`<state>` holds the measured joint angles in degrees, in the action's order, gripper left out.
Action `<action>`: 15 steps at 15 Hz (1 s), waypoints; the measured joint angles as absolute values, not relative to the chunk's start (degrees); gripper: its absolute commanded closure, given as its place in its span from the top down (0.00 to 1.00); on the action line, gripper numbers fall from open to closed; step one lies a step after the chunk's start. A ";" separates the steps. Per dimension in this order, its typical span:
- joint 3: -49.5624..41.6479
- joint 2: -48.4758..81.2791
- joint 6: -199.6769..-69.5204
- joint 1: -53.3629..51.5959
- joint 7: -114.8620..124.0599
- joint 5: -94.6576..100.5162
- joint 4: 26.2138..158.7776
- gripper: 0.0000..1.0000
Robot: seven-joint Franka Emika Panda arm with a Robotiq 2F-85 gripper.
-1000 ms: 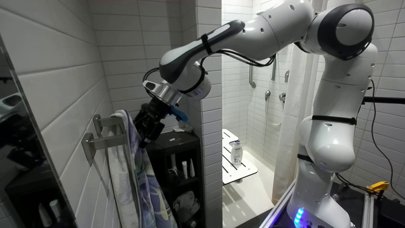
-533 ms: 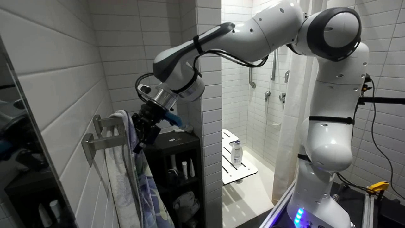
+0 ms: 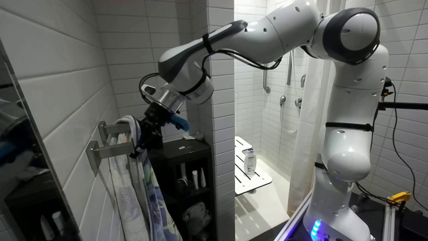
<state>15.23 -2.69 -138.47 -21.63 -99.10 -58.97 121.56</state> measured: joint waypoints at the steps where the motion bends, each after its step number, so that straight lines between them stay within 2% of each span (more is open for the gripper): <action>1: 15.38 -3.22 -138.56 -21.52 -97.96 -57.62 121.62 0.07; 2: 15.51 -3.69 -139.12 -21.37 -96.17 -55.68 121.71 0.02; 4: 15.66 -4.69 -139.56 -21.33 -92.61 -51.70 121.93 0.00; 5: 15.71 -5.51 -139.67 -21.32 -90.98 -49.93 122.27 0.03; 15: 18.49 -13.24 -139.59 -21.72 -75.21 -32.52 122.13 0.03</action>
